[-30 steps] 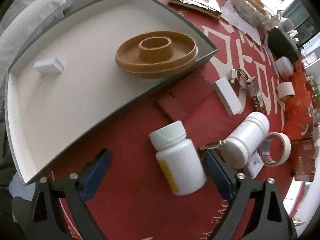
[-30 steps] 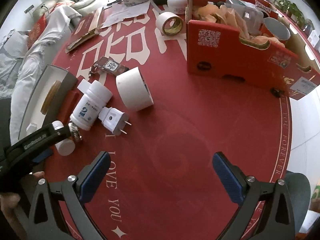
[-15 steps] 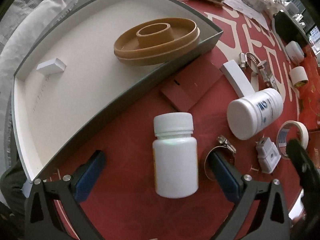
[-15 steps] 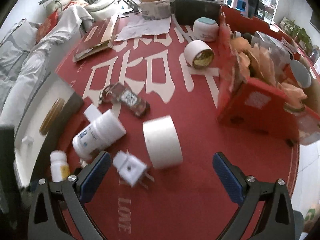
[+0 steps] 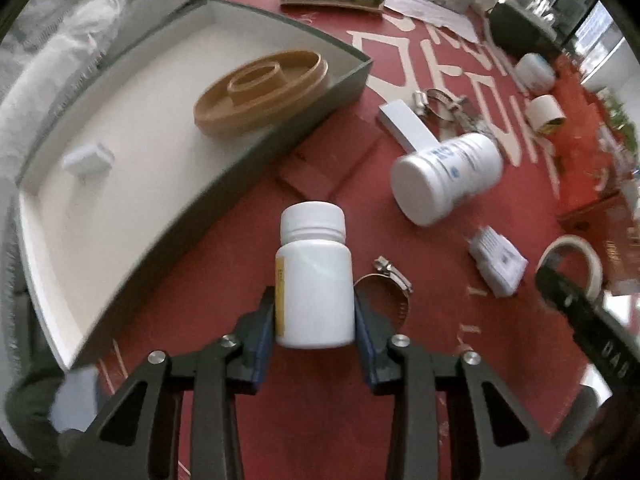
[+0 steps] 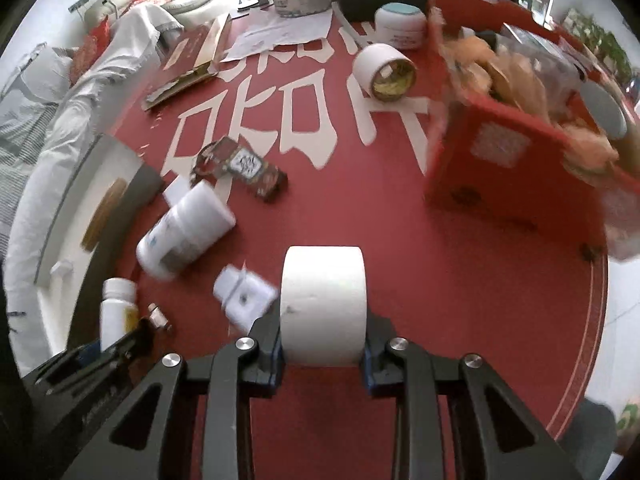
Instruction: Organize rigid objects
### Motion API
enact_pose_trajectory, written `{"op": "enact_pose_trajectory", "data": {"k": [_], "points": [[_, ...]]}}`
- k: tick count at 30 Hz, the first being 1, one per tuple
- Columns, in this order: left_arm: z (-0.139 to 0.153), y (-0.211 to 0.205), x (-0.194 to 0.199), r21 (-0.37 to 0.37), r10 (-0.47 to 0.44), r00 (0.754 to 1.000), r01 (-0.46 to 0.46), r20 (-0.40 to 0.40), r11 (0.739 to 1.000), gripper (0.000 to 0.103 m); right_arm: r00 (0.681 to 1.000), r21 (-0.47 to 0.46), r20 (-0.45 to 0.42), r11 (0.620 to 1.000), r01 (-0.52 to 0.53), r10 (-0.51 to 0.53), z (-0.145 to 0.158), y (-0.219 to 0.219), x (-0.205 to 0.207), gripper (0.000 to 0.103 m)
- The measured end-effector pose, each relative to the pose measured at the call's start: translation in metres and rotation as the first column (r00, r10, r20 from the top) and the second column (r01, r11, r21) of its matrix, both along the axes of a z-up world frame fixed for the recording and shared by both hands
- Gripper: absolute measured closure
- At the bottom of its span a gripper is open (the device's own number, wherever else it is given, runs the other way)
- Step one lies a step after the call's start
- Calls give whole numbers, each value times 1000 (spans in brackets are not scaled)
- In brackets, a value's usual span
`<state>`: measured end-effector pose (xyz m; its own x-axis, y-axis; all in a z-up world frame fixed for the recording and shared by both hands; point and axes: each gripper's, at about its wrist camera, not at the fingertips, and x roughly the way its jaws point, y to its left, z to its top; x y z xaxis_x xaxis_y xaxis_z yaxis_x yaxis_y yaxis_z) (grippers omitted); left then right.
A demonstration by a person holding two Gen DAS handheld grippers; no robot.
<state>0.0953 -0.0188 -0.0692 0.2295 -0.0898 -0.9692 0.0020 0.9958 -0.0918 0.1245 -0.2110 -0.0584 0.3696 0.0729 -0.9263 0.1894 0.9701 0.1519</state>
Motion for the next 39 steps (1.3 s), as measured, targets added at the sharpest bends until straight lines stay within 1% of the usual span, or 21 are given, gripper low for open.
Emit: {"op": "enact_pose_trajectory", "data": {"k": [1, 3, 5, 10, 16, 17, 20, 28, 34, 39], "points": [[1, 3, -6, -23, 4, 1000, -4, -1, 1000, 65, 1000, 10, -3, 1000, 0, 0, 2, -1, -5, 73], [6, 6, -22, -29, -14, 1000, 14, 22, 999, 65, 1000, 36, -10, 999, 6, -6, 5, -4, -23, 73], [11, 2, -39, 1, -57, 997, 57, 51, 998, 65, 1000, 51, -16, 999, 8, -7, 7, -4, -36, 73], [19, -9, -64, 73, -156, 981, 148, 112, 986, 65, 999, 87, -33, 996, 21, -18, 7, -5, -71, 73], [38, -9, -99, 134, -219, 959, 196, 180, 971, 65, 998, 129, -42, 990, 56, -51, 4, -6, -104, 73], [41, -9, -105, 141, -224, 956, 199, 190, 970, 65, 998, 130, -43, 990, 57, -52, 3, -6, -108, 73], [43, -11, -108, 151, -225, 952, 196, 207, 969, 65, 998, 134, -44, 989, 54, -49, 1, -4, -118, 73], [47, -12, -122, 165, -241, 946, 208, 217, 964, 65, 999, 129, -36, 991, 31, -26, 1, 4, -128, 73], [51, -11, -124, 150, -242, 941, 211, 235, 966, 65, 999, 105, -41, 994, 23, -19, 2, 11, -130, 73], [51, -5, -125, 131, -231, 943, 204, 242, 970, 65, 999, 77, -53, 997, 9, -5, 2, 17, -130, 73]]}}
